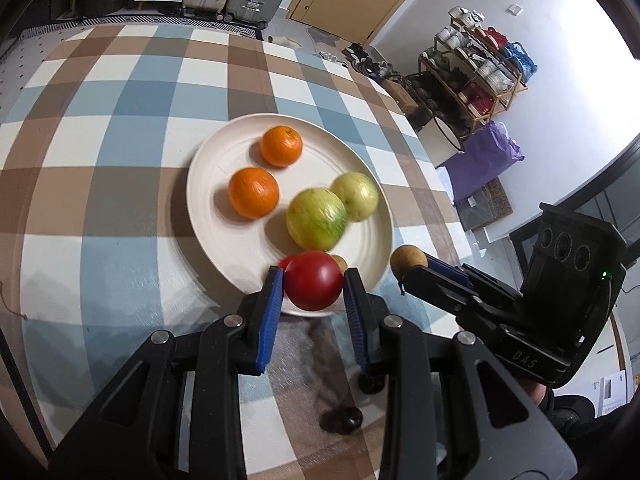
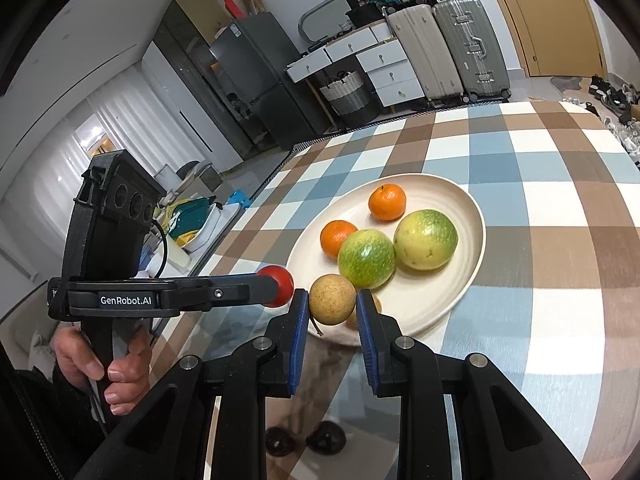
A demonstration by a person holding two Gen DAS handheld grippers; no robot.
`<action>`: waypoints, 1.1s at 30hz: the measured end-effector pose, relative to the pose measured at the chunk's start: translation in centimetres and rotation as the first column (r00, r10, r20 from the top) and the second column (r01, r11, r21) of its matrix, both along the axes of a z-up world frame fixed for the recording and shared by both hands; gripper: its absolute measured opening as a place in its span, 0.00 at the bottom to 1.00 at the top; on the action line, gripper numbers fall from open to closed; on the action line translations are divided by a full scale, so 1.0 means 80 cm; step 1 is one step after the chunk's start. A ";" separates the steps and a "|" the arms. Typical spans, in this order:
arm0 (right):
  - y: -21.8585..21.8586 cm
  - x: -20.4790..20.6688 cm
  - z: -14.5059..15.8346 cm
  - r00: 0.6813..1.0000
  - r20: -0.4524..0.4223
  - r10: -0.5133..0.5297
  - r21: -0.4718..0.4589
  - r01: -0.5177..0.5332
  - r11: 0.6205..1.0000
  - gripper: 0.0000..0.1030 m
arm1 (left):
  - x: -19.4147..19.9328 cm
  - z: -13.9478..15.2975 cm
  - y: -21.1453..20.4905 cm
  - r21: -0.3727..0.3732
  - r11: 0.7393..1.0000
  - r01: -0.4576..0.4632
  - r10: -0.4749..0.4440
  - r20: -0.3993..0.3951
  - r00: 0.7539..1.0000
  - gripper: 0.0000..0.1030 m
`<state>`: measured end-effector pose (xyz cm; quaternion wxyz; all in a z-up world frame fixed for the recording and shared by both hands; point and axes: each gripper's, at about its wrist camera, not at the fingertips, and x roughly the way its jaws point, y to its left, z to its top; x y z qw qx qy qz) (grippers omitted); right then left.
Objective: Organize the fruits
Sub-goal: 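Carry the tomato and kiwi in both tools over the plate, then lower the tomato and kiwi onto the plate and open both tools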
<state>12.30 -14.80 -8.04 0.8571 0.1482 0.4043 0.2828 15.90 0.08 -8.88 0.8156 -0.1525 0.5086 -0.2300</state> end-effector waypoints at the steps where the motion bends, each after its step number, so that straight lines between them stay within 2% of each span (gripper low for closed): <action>1: 0.001 0.004 0.000 1.000 -0.002 0.001 -0.004 -0.001 1.000 0.24 | 0.003 -0.001 0.000 -0.003 1.000 -0.001 0.001 -0.001 1.000 0.27; 14: 0.003 0.031 -0.011 1.000 -0.010 -0.015 -0.071 0.014 0.997 0.24 | 0.038 -0.022 0.006 0.010 1.000 -0.023 0.023 -0.023 0.999 0.27; 27: 0.004 0.036 -0.017 0.999 -0.015 -0.030 -0.094 0.028 0.995 0.25 | 0.055 -0.038 0.000 0.014 1.000 -0.022 0.023 -0.047 0.999 0.27; 32: 0.002 0.035 -0.016 0.999 -0.011 -0.036 -0.094 0.035 0.995 0.31 | 0.058 -0.038 -0.004 0.019 0.999 -0.027 0.028 -0.050 0.998 0.28; 33: 0.001 0.034 -0.015 0.999 -0.008 -0.037 -0.090 0.037 0.995 0.31 | 0.058 -0.036 -0.004 0.027 0.999 -0.032 0.033 -0.049 0.998 0.31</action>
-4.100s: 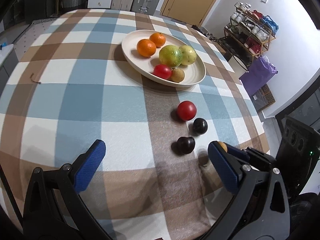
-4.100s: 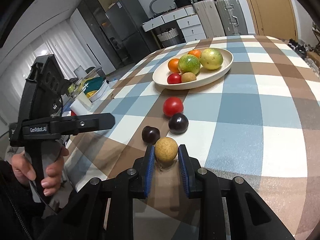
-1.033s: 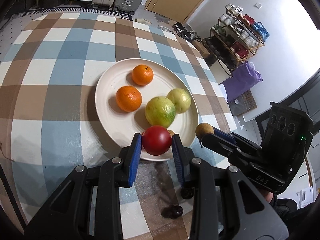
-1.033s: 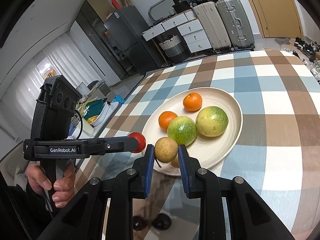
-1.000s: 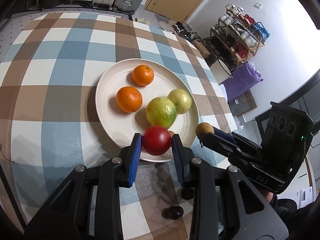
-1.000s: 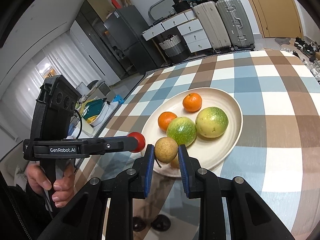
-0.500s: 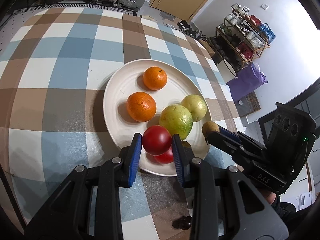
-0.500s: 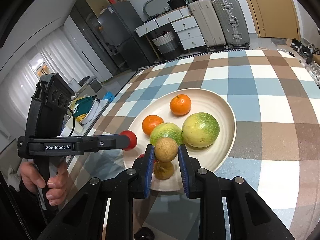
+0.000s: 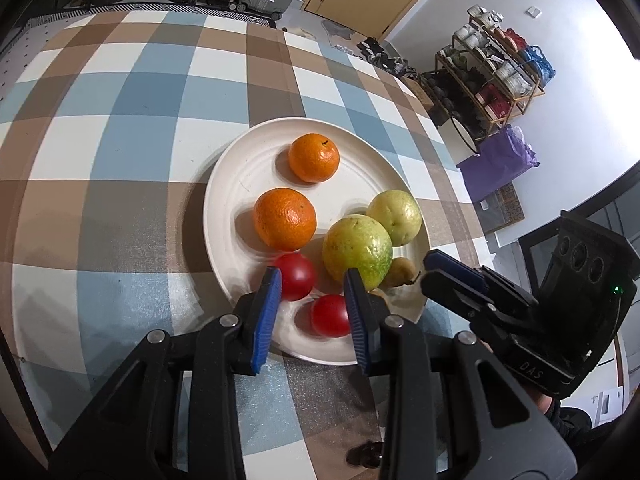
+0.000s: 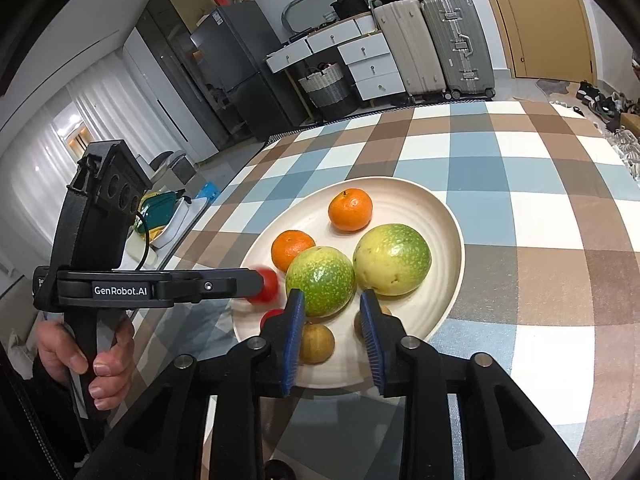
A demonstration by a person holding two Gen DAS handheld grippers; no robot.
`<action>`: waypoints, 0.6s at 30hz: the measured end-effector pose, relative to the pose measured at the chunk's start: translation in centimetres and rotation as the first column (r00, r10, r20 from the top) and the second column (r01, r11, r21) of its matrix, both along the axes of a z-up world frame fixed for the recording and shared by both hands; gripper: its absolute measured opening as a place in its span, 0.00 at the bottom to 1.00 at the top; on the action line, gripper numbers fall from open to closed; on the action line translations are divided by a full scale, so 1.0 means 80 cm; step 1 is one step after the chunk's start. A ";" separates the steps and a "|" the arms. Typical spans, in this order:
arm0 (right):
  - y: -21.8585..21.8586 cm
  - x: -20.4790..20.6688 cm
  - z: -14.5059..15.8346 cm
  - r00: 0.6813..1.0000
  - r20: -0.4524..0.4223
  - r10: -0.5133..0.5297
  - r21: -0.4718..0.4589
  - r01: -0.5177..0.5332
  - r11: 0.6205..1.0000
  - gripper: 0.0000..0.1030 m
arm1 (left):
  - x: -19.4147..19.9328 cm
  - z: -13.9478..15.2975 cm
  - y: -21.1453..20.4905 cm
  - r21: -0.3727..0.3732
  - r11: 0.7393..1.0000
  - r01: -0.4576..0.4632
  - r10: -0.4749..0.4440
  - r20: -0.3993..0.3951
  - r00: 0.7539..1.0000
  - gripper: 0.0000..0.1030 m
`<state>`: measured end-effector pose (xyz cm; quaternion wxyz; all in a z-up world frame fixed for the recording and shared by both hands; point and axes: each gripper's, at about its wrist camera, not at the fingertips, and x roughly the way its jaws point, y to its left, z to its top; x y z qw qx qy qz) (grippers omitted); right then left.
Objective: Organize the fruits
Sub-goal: 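Lower the tomato and kiwi onto the plate and open both tools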
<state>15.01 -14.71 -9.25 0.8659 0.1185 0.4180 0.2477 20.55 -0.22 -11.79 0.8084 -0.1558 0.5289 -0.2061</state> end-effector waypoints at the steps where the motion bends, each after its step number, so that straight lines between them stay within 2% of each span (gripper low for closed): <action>1: -0.001 -0.001 0.002 1.000 0.005 -0.002 0.001 0.002 1.000 0.32 | -0.001 0.002 0.000 0.002 1.000 -0.004 0.004 0.004 1.000 0.34; 18: -0.003 -0.016 0.014 0.999 0.032 -0.009 0.012 0.008 1.000 0.36 | -0.029 0.020 0.005 0.032 0.999 -0.024 0.023 0.026 0.999 0.35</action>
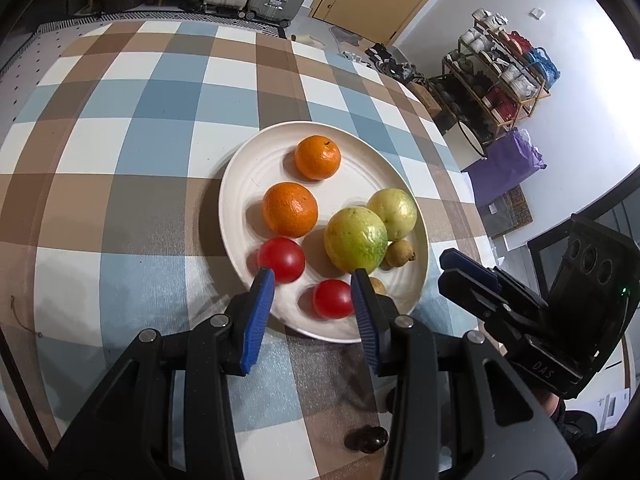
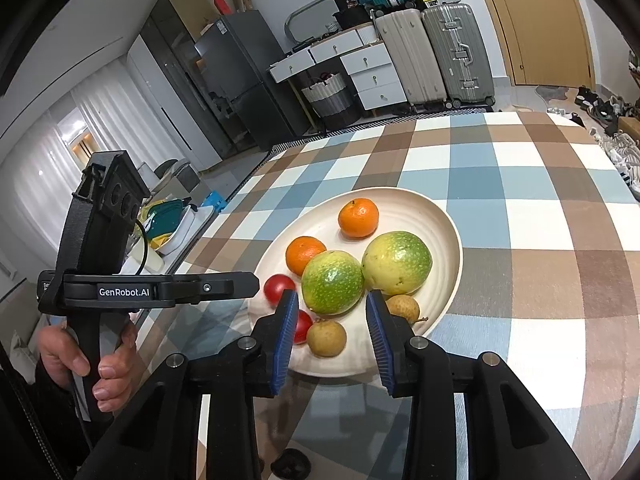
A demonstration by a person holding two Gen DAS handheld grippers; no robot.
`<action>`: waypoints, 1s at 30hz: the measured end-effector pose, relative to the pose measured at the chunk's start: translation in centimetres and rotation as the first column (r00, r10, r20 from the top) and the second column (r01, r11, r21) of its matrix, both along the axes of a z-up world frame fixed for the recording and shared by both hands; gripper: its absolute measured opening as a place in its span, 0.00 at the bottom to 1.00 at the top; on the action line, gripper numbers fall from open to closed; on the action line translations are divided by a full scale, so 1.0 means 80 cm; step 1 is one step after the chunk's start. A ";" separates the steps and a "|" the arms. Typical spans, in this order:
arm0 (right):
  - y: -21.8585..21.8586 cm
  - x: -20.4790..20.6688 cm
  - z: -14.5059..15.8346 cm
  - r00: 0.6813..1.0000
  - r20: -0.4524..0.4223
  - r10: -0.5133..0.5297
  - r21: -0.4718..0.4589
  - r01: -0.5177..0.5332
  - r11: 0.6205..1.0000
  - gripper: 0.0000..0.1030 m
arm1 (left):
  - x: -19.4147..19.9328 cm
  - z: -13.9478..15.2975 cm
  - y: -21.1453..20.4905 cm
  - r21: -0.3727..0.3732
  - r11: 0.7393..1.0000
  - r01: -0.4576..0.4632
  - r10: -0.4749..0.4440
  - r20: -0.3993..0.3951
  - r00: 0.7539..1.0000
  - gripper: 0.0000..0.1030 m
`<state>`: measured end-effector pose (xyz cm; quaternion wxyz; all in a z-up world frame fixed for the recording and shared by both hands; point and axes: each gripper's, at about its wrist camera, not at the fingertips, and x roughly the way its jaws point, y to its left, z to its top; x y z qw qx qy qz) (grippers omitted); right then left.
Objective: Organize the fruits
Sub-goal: 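Lower the tomato and kiwi onto the plate and open both tools, then withdraw both tools from the plate toward the dark plums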
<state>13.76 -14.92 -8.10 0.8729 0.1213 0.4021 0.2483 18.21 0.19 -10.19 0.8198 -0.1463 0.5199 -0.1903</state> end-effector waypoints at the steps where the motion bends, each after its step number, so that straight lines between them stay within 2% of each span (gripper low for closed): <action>1: 0.000 -0.002 0.001 1.000 0.002 -0.001 0.001 0.001 1.000 0.36 | -0.002 0.002 -0.001 0.003 1.000 0.001 -0.001 0.004 1.000 0.36; 5: -0.002 -0.008 0.006 1.000 0.014 -0.006 0.000 0.006 1.000 0.41 | -0.012 0.010 -0.002 0.005 1.000 0.000 0.000 0.019 1.000 0.45; 7: -0.002 -0.010 0.009 1.000 0.022 -0.006 -0.001 0.006 1.000 0.42 | -0.018 0.015 -0.002 0.014 1.000 -0.005 0.005 0.025 1.000 0.54; 11: -0.003 -0.016 0.015 0.999 0.038 -0.007 -0.002 0.007 1.000 0.46 | -0.029 0.022 -0.002 0.026 1.000 -0.012 0.011 0.037 0.999 0.62; 15: -0.005 -0.026 0.021 0.998 0.054 -0.011 0.000 0.011 1.000 0.48 | -0.043 0.029 -0.002 0.032 0.999 -0.019 0.018 0.049 0.999 0.76; 19: -0.007 -0.038 0.025 0.998 0.063 -0.015 0.002 0.015 1.000 0.50 | -0.057 0.037 -0.003 0.042 0.999 -0.019 0.017 0.060 0.998 0.79; 23: -0.009 -0.052 0.029 0.996 0.085 -0.016 0.009 0.015 1.000 0.62 | -0.073 0.040 -0.004 0.071 0.997 -0.025 0.020 0.076 0.997 0.80; 28: -0.010 -0.069 0.031 0.994 0.107 -0.020 0.024 0.017 1.000 0.68 | -0.088 0.038 -0.006 0.094 0.995 -0.016 0.008 0.081 0.997 0.83; 30: -0.011 -0.073 0.030 0.994 0.110 -0.022 0.017 0.020 1.000 0.74 | -0.093 0.037 -0.005 0.092 0.996 -0.014 0.007 0.085 0.996 0.86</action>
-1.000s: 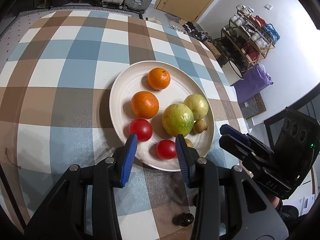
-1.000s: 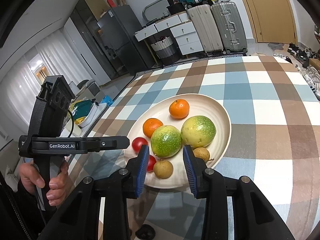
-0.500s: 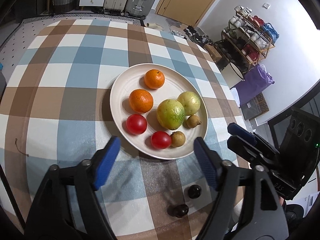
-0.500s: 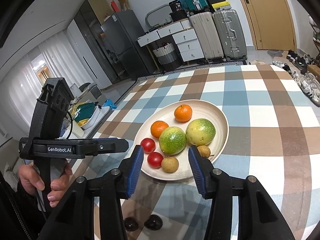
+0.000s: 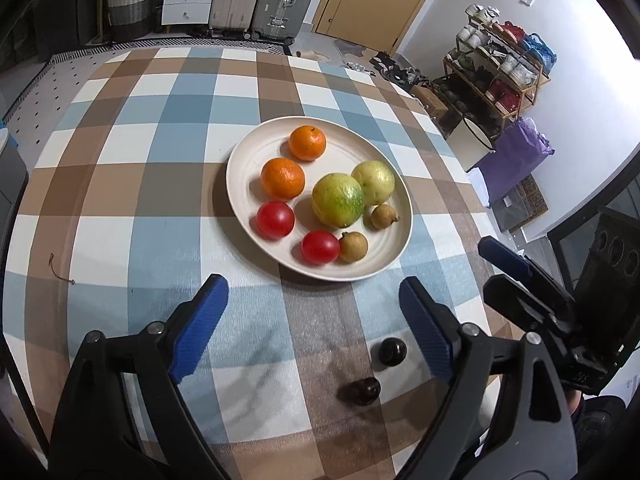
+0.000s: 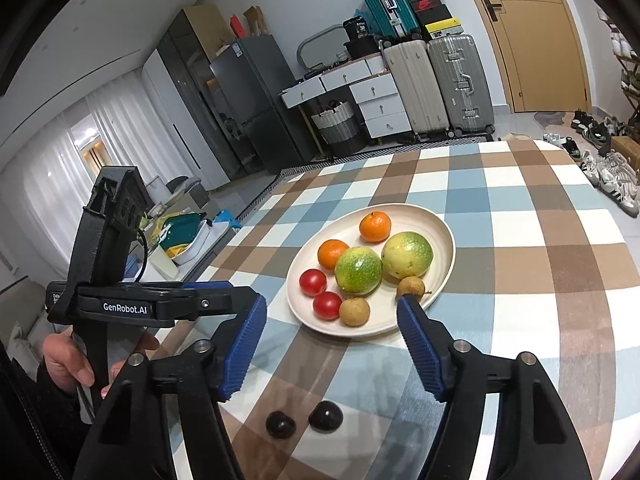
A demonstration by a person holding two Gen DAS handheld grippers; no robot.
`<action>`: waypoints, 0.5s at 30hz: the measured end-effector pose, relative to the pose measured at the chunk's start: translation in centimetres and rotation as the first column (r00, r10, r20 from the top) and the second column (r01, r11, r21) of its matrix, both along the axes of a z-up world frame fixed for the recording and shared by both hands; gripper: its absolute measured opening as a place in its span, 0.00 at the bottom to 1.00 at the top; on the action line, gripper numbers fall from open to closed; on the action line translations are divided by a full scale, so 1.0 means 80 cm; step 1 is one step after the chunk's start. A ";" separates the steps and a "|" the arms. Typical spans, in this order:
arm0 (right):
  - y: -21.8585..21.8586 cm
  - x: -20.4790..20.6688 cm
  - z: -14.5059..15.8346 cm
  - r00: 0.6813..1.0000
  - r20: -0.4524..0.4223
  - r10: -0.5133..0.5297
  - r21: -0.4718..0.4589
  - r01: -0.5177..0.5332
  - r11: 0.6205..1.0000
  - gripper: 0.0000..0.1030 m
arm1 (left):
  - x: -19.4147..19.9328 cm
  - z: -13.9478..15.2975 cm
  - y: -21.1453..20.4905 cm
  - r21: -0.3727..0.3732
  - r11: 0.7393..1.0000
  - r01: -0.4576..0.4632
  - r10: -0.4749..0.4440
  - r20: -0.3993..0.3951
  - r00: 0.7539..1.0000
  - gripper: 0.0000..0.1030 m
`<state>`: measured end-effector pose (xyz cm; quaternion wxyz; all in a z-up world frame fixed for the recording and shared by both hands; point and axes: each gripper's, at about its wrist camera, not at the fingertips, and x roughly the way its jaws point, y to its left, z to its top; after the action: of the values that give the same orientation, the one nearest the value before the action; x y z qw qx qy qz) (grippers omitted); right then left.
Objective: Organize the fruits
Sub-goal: 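Withdraw both tools from the plate toward the dark plums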
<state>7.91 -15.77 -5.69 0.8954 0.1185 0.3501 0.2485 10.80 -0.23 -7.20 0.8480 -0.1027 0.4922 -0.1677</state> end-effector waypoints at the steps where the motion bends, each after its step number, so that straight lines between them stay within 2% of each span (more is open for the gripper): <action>1: -0.001 -0.002 0.000 1.000 0.003 -0.001 0.001 0.001 1.000 0.75 | -0.003 -0.001 0.001 -0.004 1.000 -0.001 0.001 0.003 1.000 0.87; 2: -0.001 -0.004 0.000 1.000 0.005 0.000 0.002 0.000 1.000 0.75 | -0.005 -0.001 0.001 -0.009 1.000 -0.001 0.001 0.004 1.000 0.88; 4: -0.002 -0.009 0.000 1.000 0.008 0.000 -0.001 0.000 1.000 0.77 | -0.010 -0.005 0.001 -0.019 1.000 0.001 -0.001 -0.003 1.000 0.97; 7: -0.005 -0.015 -0.002 1.000 0.014 -0.015 -0.013 0.015 1.000 0.83 | -0.019 -0.011 0.000 -0.026 1.000 0.006 -0.006 -0.008 1.000 0.98; 12: -0.012 -0.026 -0.006 0.999 0.008 -0.036 -0.017 0.036 0.999 0.83 | -0.034 -0.025 -0.006 -0.032 0.999 0.024 -0.025 -0.023 0.999 0.98; 15: -0.014 -0.034 -0.009 0.999 0.007 -0.044 -0.021 0.044 0.999 0.87 | -0.045 -0.037 -0.013 -0.035 0.998 0.049 -0.050 -0.040 0.998 0.98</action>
<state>5.22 -16.87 -6.40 0.9030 0.1159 0.3468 0.2255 7.17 -1.29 -10.19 0.8314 -0.1082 0.5091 -0.1947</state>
